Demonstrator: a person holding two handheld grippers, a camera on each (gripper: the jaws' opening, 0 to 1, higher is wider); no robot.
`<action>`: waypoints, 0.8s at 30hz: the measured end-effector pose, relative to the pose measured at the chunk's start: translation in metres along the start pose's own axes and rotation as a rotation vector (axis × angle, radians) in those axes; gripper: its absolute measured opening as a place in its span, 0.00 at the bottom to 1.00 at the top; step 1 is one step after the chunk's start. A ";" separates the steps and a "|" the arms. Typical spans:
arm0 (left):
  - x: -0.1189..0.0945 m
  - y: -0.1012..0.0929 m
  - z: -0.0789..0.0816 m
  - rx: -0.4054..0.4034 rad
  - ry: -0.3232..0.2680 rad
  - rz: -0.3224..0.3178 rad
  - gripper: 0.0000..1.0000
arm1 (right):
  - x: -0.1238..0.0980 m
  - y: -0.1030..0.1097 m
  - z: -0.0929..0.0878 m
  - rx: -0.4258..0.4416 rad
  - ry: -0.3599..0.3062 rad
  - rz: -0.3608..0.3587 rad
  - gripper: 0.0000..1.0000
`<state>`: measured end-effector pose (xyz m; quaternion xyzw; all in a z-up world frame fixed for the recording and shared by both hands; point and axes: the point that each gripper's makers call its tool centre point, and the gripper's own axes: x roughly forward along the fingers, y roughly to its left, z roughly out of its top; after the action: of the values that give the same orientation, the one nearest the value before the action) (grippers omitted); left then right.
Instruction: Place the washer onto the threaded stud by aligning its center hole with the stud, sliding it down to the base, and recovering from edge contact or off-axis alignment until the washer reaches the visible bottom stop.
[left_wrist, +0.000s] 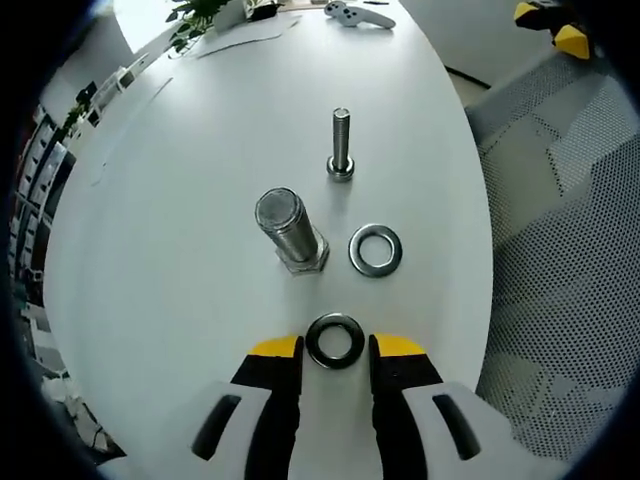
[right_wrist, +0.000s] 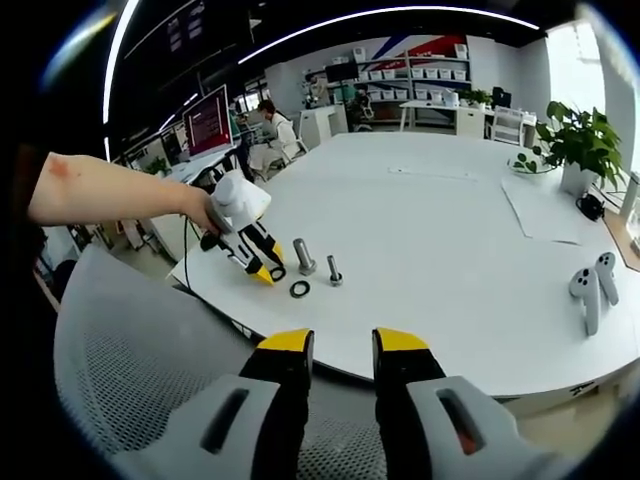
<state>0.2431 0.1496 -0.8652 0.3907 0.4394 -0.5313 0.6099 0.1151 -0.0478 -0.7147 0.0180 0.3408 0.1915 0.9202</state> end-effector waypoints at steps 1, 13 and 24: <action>0.000 0.000 0.000 -0.003 -0.005 0.000 0.25 | 0.000 0.000 0.000 0.000 -0.001 -0.001 0.26; 0.000 -0.001 0.001 -0.006 -0.014 0.003 0.21 | 0.000 -0.001 0.001 0.012 -0.006 -0.007 0.25; 0.000 -0.002 0.010 -0.020 -0.075 0.052 0.19 | 0.000 -0.002 0.001 0.015 -0.007 -0.011 0.25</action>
<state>0.2421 0.1394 -0.8624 0.3756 0.4115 -0.5251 0.6433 0.1163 -0.0494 -0.7140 0.0237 0.3393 0.1837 0.9223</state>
